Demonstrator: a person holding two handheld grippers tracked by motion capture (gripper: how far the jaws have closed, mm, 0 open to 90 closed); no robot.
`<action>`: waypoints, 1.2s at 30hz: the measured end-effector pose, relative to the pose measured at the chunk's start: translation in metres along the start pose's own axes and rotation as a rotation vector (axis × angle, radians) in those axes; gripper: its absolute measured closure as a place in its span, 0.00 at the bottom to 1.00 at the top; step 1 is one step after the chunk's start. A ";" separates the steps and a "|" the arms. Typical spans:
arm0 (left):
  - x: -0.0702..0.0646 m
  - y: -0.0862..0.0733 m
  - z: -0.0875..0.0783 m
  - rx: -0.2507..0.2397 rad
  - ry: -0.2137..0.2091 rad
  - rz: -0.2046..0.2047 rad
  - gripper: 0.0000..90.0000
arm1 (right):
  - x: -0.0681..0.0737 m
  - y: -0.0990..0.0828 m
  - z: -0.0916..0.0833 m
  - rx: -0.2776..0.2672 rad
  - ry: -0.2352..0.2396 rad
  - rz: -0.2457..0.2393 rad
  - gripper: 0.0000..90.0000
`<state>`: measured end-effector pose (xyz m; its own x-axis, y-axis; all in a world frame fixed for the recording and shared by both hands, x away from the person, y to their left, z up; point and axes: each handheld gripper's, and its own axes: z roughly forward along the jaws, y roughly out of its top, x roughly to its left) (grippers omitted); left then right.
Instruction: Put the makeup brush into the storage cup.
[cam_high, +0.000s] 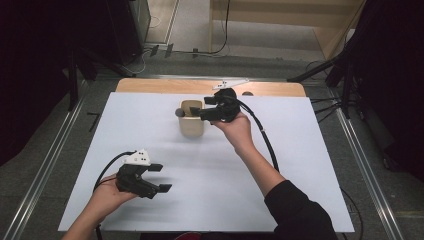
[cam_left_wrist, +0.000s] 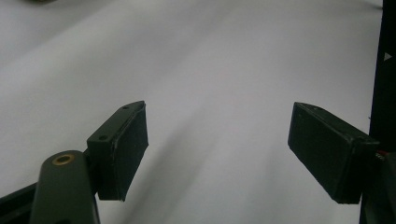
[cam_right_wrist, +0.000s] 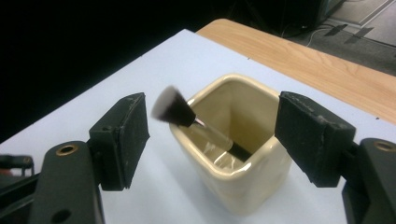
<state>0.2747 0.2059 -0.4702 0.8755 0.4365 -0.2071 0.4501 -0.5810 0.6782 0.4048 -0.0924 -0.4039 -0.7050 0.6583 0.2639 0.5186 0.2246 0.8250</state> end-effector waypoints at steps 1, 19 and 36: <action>0.000 0.000 0.000 0.003 0.000 0.001 0.23 | 0.001 -0.002 -0.002 0.009 0.005 -0.003 0.30; 0.001 -0.001 0.001 0.010 0.002 -0.006 0.23 | 0.004 -0.027 -0.016 0.076 0.095 -0.009 0.30; 0.003 -0.003 0.001 0.015 0.005 -0.015 0.23 | 0.006 -0.061 -0.026 0.150 0.127 -0.013 0.30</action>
<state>0.2765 0.2078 -0.4737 0.8681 0.4481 -0.2137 0.4654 -0.5845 0.6647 0.3562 -0.1210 -0.4392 -0.7626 0.5607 0.3226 0.5687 0.3435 0.7474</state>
